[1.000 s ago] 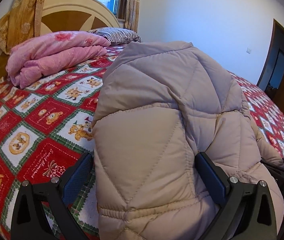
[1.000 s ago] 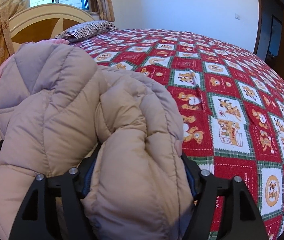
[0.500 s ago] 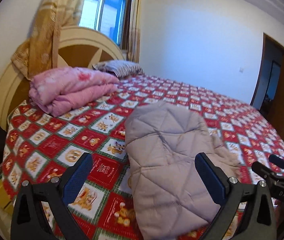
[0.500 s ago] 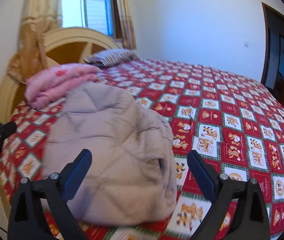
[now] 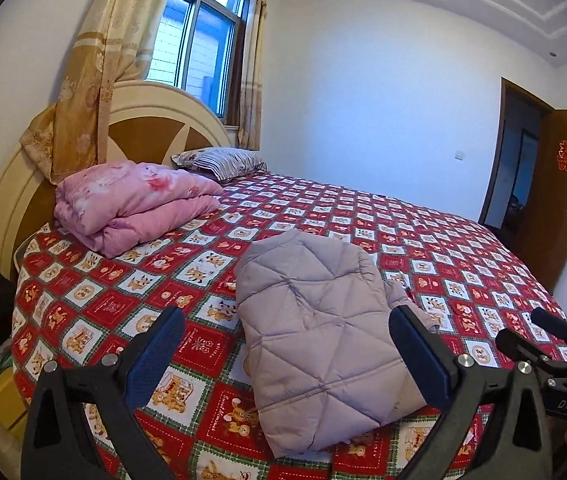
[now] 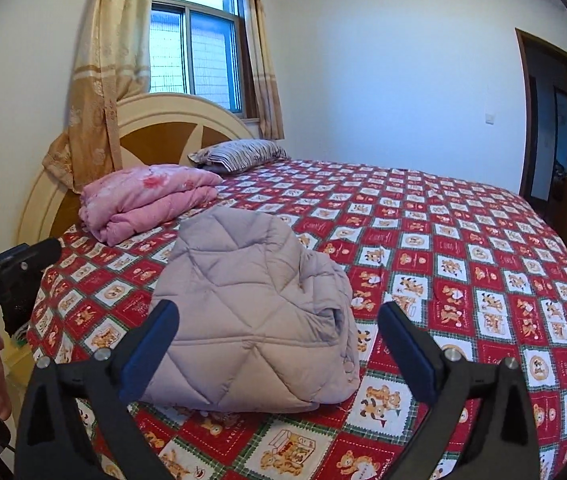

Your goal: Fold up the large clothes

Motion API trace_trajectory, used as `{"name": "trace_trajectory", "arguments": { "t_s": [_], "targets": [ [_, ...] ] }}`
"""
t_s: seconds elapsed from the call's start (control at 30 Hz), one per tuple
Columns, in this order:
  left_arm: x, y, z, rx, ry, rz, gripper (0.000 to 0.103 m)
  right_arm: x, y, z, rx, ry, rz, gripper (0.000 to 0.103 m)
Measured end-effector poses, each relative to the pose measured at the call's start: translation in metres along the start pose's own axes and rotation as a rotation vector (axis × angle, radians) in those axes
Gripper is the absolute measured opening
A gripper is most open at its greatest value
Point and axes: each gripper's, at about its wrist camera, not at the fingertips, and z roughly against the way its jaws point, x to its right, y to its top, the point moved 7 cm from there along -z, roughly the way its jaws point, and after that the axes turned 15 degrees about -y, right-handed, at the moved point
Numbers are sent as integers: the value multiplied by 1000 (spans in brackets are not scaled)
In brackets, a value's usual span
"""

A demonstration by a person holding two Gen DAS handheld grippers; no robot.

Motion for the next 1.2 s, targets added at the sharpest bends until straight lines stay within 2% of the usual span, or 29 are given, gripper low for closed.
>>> {"name": "trace_trajectory", "arguments": {
  "t_s": [1.2],
  "targets": [
    [5, -6, 0, -11, -17, 8, 102, -8, 3, 17, 28, 18, 9, 103]
  ]
}}
